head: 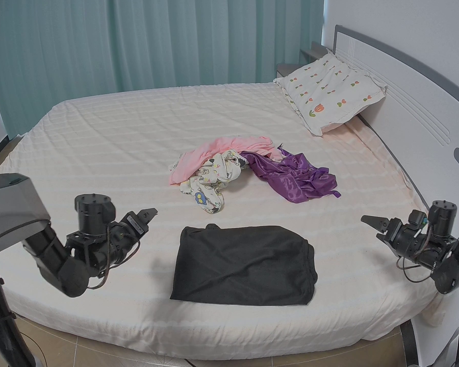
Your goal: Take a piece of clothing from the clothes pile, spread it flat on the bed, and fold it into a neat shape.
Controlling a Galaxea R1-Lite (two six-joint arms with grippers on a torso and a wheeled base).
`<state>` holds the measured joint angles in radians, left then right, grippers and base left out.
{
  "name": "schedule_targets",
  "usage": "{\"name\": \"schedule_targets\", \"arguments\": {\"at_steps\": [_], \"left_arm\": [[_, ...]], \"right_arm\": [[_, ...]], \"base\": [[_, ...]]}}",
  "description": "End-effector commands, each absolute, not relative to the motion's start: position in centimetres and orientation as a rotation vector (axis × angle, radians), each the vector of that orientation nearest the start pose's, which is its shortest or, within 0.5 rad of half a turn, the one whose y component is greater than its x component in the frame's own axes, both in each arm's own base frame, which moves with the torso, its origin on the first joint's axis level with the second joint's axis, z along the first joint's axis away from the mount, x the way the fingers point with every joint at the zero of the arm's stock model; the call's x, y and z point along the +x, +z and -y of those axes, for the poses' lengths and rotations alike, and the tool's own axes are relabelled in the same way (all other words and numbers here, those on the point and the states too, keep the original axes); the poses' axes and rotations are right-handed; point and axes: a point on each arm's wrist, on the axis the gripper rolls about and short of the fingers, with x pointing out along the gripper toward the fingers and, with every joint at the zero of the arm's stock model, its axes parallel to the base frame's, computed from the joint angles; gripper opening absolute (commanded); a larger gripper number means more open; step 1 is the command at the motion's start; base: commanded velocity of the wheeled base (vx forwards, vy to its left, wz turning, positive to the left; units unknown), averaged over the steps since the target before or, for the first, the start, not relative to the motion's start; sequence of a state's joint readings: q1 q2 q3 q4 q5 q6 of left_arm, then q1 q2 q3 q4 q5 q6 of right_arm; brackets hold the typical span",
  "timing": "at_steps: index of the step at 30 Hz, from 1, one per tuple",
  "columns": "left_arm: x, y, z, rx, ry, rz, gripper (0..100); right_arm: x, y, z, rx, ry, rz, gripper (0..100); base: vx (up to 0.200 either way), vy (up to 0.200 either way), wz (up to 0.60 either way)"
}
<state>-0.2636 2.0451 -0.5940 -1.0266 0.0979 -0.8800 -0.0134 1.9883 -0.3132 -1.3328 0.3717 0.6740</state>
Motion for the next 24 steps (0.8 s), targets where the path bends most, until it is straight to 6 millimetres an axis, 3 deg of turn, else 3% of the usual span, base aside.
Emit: {"name": "schedule_targets", "arguments": {"at_steps": [1,2,4,5,8,13,22,24], "left_arm": [[23.8,11.0,6.0,-0.719,-0.099,-0.268,100],[21.9,11.7,5.5,-0.653,-0.117,-0.22,100],[21.7,11.8,5.5,-0.649,-0.118,-0.218,100],[19.1,12.8,4.8,-0.625,-0.134,-0.17,100],[16.1,13.8,4.1,-0.625,-0.152,-0.11,100],[13.0,14.4,3.0,-0.578,-0.062,-0.014,100],[7.3,14.1,1.3,-0.456,0.023,-0.016,100],[6.7,14.0,1.1,-0.445,0.029,-0.015,100]], "right_arm": [[19.2,10.5,-0.3,0.673,0.273,-0.289,100],[17.0,11.5,-0.5,0.642,0.3,-0.238,100],[16.9,11.6,-0.6,0.639,0.301,-0.234,100],[15.4,12.6,-0.6,0.611,0.287,-0.194,100],[13.7,13.2,-0.5,0.589,0.272,-0.182,100],[9.9,14.3,-0.6,0.551,0.292,-0.115,100],[3.2,12.7,-0.6,0.433,0.287,-0.085,100],[2.7,12.5,-0.6,0.424,0.287,-0.078,100]], "base": [[0.0,0.0,0.0],[0.0,0.0,0.0],[0.0,0.0,0.0],[0.0,0.0,0.0],[0.0,0.0,0.0],[0.0,0.0,0.0],[0.0,0.0,0.0],[0.0,0.0,0.0]]}}
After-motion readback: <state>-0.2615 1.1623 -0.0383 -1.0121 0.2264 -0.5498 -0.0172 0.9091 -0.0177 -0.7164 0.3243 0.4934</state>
